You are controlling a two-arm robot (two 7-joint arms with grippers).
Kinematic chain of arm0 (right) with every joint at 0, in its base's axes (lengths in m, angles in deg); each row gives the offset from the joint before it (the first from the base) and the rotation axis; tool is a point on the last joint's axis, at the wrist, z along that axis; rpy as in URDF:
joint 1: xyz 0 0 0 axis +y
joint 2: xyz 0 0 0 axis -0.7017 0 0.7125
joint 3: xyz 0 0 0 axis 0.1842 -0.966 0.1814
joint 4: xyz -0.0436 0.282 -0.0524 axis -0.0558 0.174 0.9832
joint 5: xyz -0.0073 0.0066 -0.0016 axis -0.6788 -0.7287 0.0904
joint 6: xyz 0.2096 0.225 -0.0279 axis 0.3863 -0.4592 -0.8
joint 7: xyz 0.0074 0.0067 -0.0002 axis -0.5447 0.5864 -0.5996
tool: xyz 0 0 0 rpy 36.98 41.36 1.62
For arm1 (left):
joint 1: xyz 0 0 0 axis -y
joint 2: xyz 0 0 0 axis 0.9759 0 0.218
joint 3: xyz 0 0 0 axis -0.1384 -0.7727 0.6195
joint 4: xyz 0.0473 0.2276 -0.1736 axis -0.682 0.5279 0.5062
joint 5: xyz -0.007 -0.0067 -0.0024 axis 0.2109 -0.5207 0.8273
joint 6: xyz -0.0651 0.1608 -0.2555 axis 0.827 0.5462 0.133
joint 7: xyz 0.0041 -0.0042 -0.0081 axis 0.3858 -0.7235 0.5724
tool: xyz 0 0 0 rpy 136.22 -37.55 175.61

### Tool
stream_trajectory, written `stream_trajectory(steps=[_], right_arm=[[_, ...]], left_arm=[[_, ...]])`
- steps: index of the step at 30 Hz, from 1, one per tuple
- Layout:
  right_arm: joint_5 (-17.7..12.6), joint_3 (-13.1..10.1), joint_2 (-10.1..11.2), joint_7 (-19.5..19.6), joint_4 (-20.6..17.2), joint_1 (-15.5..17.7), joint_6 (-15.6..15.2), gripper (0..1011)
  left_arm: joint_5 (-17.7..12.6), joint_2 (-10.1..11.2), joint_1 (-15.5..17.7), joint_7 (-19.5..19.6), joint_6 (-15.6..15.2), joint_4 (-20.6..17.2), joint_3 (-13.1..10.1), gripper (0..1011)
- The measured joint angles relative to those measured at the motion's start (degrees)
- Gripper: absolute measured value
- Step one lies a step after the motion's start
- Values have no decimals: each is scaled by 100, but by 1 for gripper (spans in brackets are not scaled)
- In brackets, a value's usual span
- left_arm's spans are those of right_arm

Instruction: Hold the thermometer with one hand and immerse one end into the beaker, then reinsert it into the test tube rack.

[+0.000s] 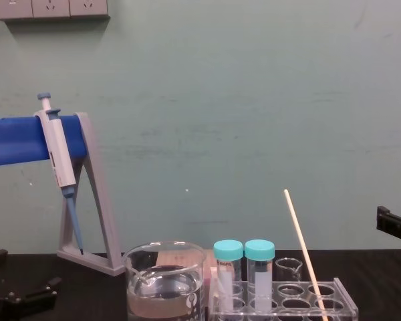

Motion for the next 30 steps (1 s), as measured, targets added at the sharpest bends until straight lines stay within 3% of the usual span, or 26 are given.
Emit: stream_trajectory(steps=[30], right_arm=[[-3, 7, 10, -13, -16, 0, -14, 1003]], left_arm=[[0, 0, 0, 0, 0, 0, 0, 1004]])
